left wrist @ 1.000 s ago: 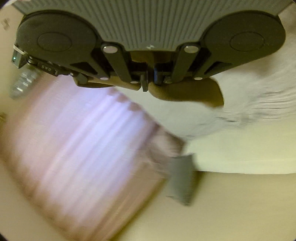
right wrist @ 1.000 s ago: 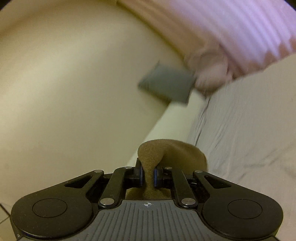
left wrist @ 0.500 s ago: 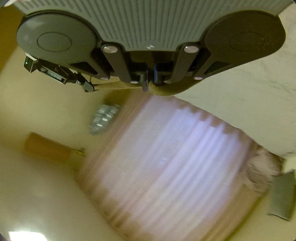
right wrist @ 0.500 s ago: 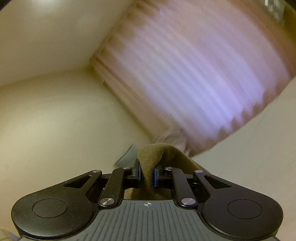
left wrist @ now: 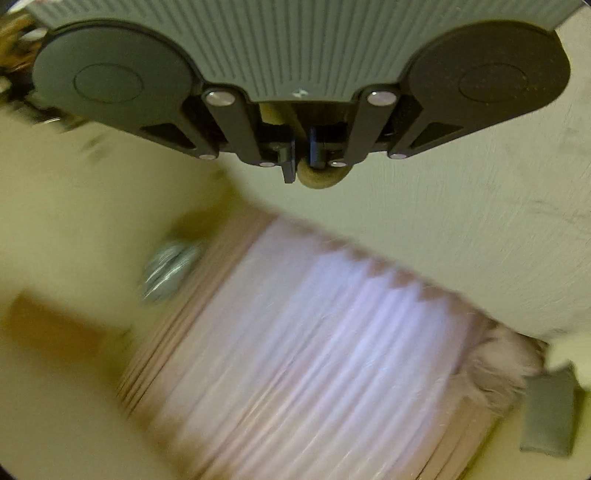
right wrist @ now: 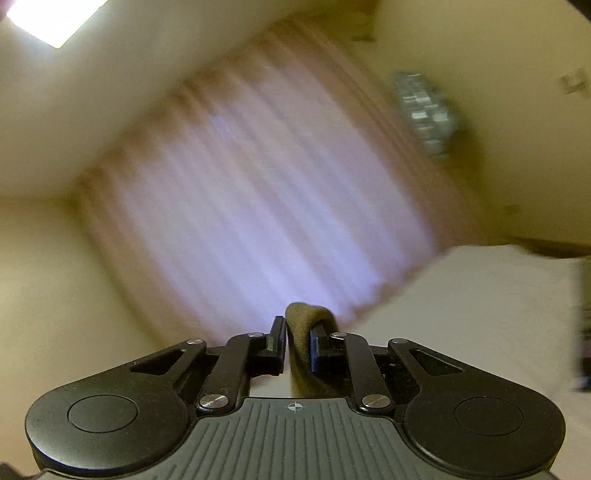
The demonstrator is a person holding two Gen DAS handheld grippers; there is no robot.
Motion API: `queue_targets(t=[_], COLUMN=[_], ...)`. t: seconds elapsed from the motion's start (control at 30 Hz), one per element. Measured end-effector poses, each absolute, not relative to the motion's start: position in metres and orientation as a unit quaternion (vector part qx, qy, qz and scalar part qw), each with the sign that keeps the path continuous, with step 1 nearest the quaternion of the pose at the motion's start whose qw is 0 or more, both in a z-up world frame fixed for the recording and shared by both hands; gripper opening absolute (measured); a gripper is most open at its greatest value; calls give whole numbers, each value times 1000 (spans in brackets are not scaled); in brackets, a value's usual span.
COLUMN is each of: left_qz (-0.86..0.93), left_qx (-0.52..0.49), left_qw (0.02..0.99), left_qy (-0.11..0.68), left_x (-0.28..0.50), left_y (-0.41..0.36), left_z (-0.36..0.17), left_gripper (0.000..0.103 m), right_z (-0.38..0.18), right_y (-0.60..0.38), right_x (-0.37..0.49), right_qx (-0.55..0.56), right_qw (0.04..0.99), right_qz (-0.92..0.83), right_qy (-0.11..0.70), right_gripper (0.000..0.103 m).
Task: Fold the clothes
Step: 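Lift the shirt with both tools and shake it out above the bed, then lay the shirt down on the bed and open both tools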
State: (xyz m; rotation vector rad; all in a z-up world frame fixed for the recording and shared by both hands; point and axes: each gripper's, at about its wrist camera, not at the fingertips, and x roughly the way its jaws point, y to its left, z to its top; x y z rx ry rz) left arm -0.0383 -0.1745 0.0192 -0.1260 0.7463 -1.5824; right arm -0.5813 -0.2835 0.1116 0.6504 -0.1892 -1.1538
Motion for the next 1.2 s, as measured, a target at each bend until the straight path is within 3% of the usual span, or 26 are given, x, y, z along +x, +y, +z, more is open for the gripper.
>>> queue_targets(t=[0.03,0.07,0.1,0.13,0.23,0.47,0.77,0.87,1.2], left_qz=[-682,-666,-650,-632,-590,-501,-516,-515,-514], left_qx=[-22,3,28,54,97,185,226,250,323], left_qw=[652,659,665,670,672,650,637,634,615], left_qy=[332,350,368,385,438,540,526,520,503], left_x=[-36,-34,-32,-29,-32,-33,-46,-53,-67], left_y=[-181,-182,-183,-183,-157,-104,-71,-65,-49], left_z=[11,-4,-20,-36,-88,-190,-185,-184,-196], left_gripper=[11,11,11,12,22,24,28,35,40], right_z=[101,91,79,66,21,-74,-104,-115,-151], right_y=[-284,-284,-279,-271,-238,-166,-153,-156,-113], right_x=[-584,-587,-591,-594,-611,-588,-480,-465,-448], right_qx=[312,323,328,329,359,458,420,423,448], right_qw=[769,752,734,715,684,624,675,670,628], right_qz=[-555,-575,-595,-615,-629,-592,-511,-500,-506], right_qy=[-48,-9,16,30,87,225,326,349,387], right_gripper=[31,64,77,81,81,81,81,81,81])
